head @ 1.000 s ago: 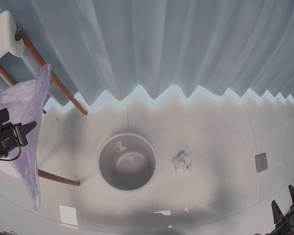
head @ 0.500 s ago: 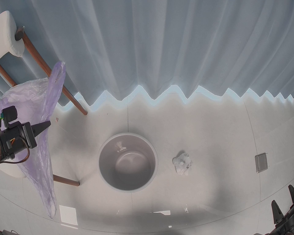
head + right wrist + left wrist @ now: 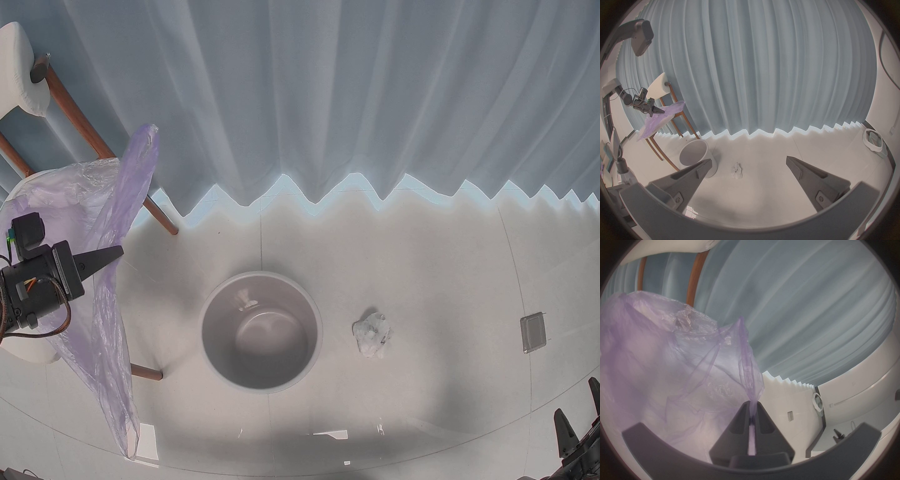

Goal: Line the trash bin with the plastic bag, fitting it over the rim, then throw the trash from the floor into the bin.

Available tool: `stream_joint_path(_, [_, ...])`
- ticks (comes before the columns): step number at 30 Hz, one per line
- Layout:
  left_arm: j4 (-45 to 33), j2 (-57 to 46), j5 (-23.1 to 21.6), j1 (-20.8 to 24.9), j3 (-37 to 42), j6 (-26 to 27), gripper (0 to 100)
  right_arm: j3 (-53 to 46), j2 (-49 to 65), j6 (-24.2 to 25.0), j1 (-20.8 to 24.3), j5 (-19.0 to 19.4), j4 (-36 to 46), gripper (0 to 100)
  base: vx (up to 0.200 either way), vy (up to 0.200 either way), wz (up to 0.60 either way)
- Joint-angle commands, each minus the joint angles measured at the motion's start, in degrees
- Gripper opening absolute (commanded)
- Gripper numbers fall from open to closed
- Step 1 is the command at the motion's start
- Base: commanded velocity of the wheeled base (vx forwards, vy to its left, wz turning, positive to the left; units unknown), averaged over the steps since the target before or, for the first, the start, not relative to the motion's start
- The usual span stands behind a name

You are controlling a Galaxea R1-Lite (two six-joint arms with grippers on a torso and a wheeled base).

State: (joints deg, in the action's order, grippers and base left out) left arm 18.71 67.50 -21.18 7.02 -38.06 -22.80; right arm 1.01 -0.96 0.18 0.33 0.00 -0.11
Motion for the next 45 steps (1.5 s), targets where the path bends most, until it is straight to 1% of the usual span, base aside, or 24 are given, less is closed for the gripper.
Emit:
stream_joint_path(1, [0.01, -0.18, -0.01, 1.68, -0.09, -2.52, 0, -1.01, 0.96, -0.01, 0.02, -0.09, 0.02, 100, 0.0, 0.0, 0.0])
stream_joint_path(3, [0.01, -0.18, -0.01, 2.29, 0.0, -3.66, 0, -1.01, 0.96, -0.01, 0.02, -0.09, -0.07, 100, 0.0, 0.0, 0.0])
stream_joint_path(4, [0.01, -0.26, 0.08, 3.17, 0.18, -5.33, 0, -1.01, 0.96, -0.01, 0.02, 0.0, 0.02, 100, 0.0, 0.0, 0.0])
stream_joint_path(6, [0.01, -0.61, 0.08, 4.05, 0.09, -6.91, 0, -1.01, 0.96, -0.01, 0.02, 0.0, 0.02, 100, 0.0, 0.0, 0.0])
stream_joint_path(10, [0.01, -1.14, 0.08, 5.99, 0.0, -9.02, 0, -1.01, 0.96, -0.01, 0.02, -0.09, 0.02, 100, 0.0, 0.0, 0.0])
stream_joint_path(15, [0.01, -1.93, 0.08, 8.01, 0.44, -9.37, 0, -1.01, 0.96, -0.01, 0.02, -0.09, -0.07, 100, 0.0, 0.0, 0.0])
stream_joint_path(24, [0.71, -2.37, -0.09, 10.29, 1.23, -9.46, 0, -1.01, 0.96, -0.01, 0.02, -0.09, 0.02, 100, 0.0, 0.0, 0.0])
stream_joint_path(26, [1.5, -2.37, -0.53, 11.0, 1.32, -9.46, 0, -1.01, 0.96, -0.01, 0.02, -0.09, 0.02, 100, 0.0, 0.0, 0.0])
stream_joint_path(27, [2.56, -2.28, -1.68, 11.44, 1.41, -9.46, 0, -1.01, 0.96, -0.01, 0.02, -0.09, 0.02, 100, 0.0, 0.0, 0.0])
stream_joint_path(30, [3.7, -2.2, -3.26, 11.96, 1.32, -9.55, 0, -1.01, 0.96, 0.08, 0.02, -0.09, 0.02, 100, 0.0, 0.0, 0.0])
stream_joint_path(35, [3.88, -1.85, -3.79, 12.4, 1.23, -9.46, 0, -1.01, 0.96, 0.08, 0.02, -0.09, 0.02, 100, 0.0, 0.0, 0.0])
stream_joint_path(40, [3.88, -1.76, -7.39, 12.84, 1.32, -9.46, 0, -1.01, 0.96, 0.17, 0.02, -0.18, -0.07, 100, 0.0, 0.0, 0.0])
stream_joint_path(45, [4.75, -1.49, -9.32, 12.93, 1.41, -9.55, 0, -1.01, 0.96, 0.17, 0.02, -0.18, 0.02, 100, 0.0, 0.0, 0.0])
